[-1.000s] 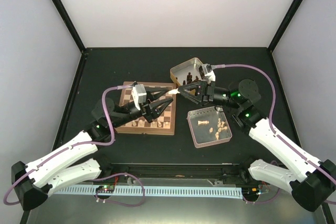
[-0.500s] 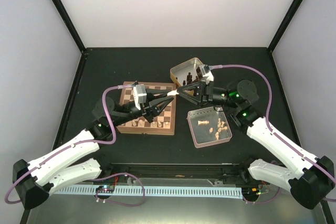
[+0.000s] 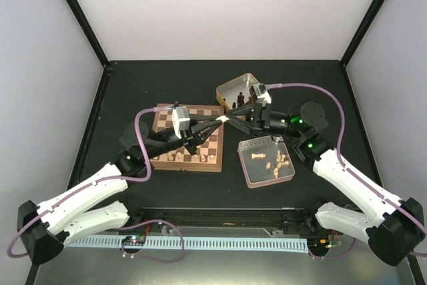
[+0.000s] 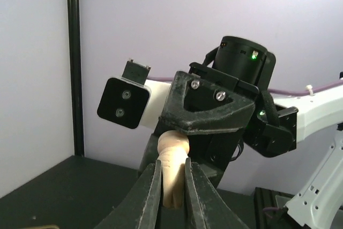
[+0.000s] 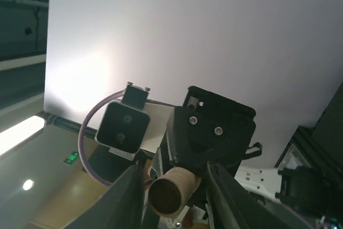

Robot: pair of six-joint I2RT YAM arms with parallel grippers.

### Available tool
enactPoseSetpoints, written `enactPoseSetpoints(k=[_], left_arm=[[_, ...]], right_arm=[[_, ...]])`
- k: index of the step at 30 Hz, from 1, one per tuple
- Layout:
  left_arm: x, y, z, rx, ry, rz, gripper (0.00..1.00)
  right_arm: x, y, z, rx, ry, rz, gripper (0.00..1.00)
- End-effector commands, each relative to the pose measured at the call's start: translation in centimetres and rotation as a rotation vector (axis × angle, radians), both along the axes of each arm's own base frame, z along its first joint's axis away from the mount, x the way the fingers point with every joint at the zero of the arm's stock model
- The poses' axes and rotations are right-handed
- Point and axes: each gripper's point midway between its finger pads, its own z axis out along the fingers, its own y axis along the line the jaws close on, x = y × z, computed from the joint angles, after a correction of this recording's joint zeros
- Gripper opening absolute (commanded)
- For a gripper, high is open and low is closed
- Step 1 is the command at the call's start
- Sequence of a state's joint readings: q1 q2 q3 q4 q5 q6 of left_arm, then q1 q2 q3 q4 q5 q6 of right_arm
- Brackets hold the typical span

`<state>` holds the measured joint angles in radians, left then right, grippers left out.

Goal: Set up the chess pieces on the board
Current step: Place the chess piece on the chessboard.

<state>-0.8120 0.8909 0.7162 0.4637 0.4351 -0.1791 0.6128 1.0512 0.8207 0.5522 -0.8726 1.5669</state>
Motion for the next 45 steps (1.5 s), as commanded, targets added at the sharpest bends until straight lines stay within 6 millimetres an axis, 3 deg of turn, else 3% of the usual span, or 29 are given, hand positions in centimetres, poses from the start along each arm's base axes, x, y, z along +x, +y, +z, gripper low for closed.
enactPoseSetpoints(k=[1, 4, 6, 13, 17, 23, 28, 33, 45], left_arm=[[0.7, -0.2, 0.1, 0.053, 0.053, 0.024, 0.01], [2.3, 0.5, -3.1, 0.182, 0.188, 0.124, 0.01], [3.3, 1.8, -6.2, 0.293, 0.311, 0.222, 0.01], [4.1, 9.8, -16.6, 0.647, 0.747, 0.557, 0.02], [3.9, 14.9, -20.4, 0.756, 1.009, 0.688, 0.01], [5.4, 19.1, -24.3, 0.866, 1.185, 0.820, 0.02], [6.1, 20.0, -27.4, 0.965, 1.337, 0.789, 0.02], [7.4, 20.3, -29.2, 1.002, 1.396, 0.784, 0.02], [7.1, 20.6, -31.7, 1.087, 1.484, 0.771, 0.03]], right_arm=[[1.4, 0.0, -2.7, -0.094, -0.011, -0.060, 0.41], [3.5, -1.2, -5.7, -0.222, -0.036, -0.181, 0.57], [4.9, -2.4, -8.5, -0.321, -0.012, -0.264, 0.62], [8.1, -5.4, -15.8, -0.615, 0.008, -0.433, 0.64], [8.9, -6.1, -17.5, -0.692, 0.006, -0.469, 0.64], [9.7, -6.6, -18.1, -0.753, -0.017, -0.498, 0.64], [10.1, -7.0, -19.0, -0.784, -0.016, -0.516, 0.64], [10.6, -7.1, -19.9, -0.806, -0.012, -0.510, 0.64], [11.3, -7.5, -21.4, -0.831, 0.004, -0.480, 0.64]])
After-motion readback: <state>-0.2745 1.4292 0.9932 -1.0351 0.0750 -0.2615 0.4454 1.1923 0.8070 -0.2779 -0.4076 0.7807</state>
